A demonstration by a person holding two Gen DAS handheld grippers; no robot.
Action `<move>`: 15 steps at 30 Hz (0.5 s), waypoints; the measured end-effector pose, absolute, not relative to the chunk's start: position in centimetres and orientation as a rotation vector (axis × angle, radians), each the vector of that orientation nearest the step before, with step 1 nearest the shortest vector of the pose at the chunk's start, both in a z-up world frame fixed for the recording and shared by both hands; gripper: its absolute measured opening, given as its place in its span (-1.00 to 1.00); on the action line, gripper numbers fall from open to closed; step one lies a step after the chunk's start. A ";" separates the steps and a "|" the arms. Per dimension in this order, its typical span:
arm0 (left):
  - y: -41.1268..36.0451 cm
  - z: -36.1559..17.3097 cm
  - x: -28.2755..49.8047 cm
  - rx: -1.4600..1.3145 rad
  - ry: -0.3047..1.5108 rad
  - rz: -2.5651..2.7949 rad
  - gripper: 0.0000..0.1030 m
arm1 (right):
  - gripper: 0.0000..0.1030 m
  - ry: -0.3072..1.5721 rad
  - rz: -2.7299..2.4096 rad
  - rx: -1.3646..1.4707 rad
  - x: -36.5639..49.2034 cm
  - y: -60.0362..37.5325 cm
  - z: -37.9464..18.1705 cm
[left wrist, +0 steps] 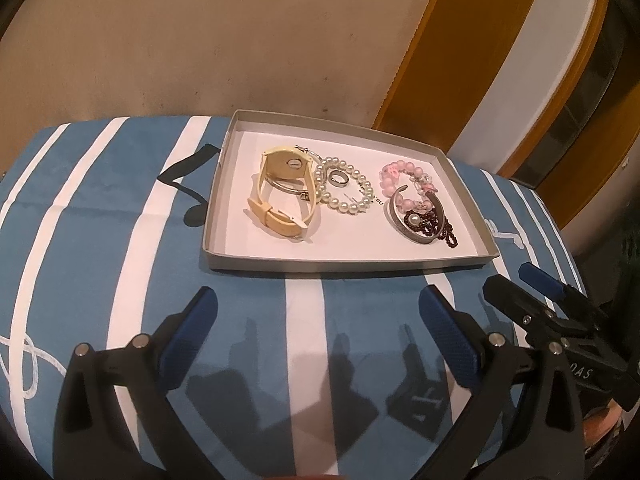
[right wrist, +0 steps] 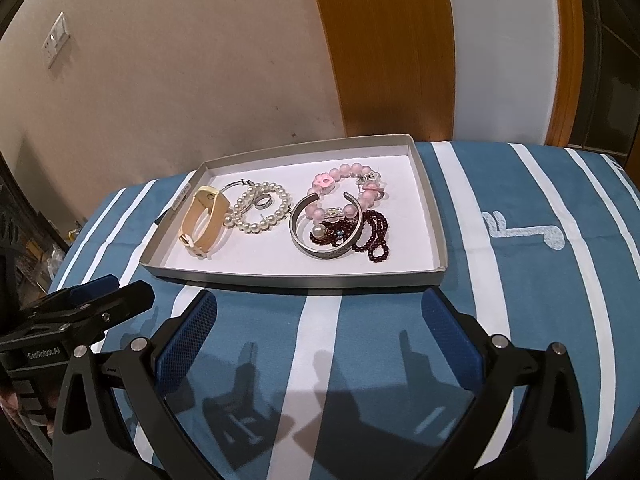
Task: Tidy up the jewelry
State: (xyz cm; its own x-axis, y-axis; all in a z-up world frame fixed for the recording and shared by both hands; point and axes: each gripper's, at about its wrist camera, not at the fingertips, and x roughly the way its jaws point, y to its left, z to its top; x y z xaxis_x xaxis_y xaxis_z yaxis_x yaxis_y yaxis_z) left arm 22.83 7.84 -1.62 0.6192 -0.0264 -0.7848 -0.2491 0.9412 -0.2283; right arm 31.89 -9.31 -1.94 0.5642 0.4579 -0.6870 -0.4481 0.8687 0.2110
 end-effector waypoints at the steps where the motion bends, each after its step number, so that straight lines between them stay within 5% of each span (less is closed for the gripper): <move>1: 7.8 -1.6 22.8 -0.332 0.899 0.131 0.95 | 0.97 0.812 0.533 0.013 31.9 -9.3 -1.9; 15: 7.6 -1.7 22.9 -0.323 0.900 0.135 0.95 | 0.97 0.813 0.537 0.010 31.8 -9.3 -2.1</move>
